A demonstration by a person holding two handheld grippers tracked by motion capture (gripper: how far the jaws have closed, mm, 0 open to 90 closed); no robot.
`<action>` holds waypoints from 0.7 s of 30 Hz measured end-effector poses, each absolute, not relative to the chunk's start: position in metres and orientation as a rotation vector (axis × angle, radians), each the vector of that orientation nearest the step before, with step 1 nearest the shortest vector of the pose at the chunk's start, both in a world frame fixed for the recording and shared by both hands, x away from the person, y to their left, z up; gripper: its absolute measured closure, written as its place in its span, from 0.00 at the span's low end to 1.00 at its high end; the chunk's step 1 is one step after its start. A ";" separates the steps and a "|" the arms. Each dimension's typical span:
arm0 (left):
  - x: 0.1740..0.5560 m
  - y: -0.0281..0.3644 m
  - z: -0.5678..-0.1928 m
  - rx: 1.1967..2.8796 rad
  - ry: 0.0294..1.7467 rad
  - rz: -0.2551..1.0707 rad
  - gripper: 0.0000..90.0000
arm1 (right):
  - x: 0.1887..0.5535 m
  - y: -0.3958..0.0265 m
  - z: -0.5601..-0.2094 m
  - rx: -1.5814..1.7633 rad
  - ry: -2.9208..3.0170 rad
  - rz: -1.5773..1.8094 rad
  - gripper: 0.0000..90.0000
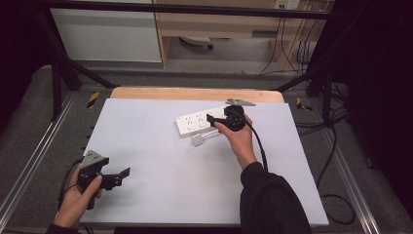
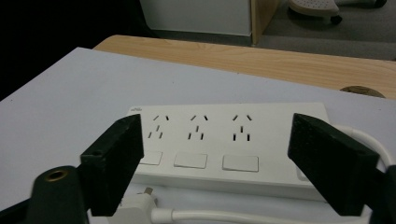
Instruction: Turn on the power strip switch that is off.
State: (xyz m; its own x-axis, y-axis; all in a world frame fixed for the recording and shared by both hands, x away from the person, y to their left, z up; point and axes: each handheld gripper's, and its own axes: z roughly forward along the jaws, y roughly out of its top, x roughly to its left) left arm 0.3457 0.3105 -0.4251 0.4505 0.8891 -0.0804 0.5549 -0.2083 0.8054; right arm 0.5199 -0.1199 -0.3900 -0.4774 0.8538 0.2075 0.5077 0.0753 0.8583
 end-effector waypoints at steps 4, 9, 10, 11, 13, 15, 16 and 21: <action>0.346 0.311 -0.425 1.890 1.221 0.522 0.08 | 0.517 -0.123 -0.385 1.360 2.012 1.353 0.07; 0.346 0.311 -0.426 1.885 1.224 0.518 0.08 | 0.510 -0.129 -0.376 1.349 2.015 1.360 0.03; 0.346 0.311 -0.426 1.887 1.224 0.518 0.08 | 0.508 -0.129 -0.374 1.342 2.019 1.358 0.03; 0.346 0.311 -0.426 1.887 1.225 0.517 0.08 | 0.506 -0.130 -0.371 1.338 2.022 1.354 0.03; 0.346 0.311 -0.426 1.886 1.225 0.517 0.08 | 0.502 -0.132 -0.366 1.314 2.022 1.351 0.03; 0.346 0.311 -0.426 1.885 1.226 0.517 0.08 | 0.497 -0.134 -0.361 1.302 2.021 1.357 0.03; 0.346 0.311 -0.426 1.884 1.227 0.516 0.08 | 0.495 -0.136 -0.359 1.299 2.017 1.362 0.03; 0.346 0.311 -0.426 1.880 1.231 0.515 0.08 | 0.484 -0.148 -0.352 1.272 1.985 1.378 0.03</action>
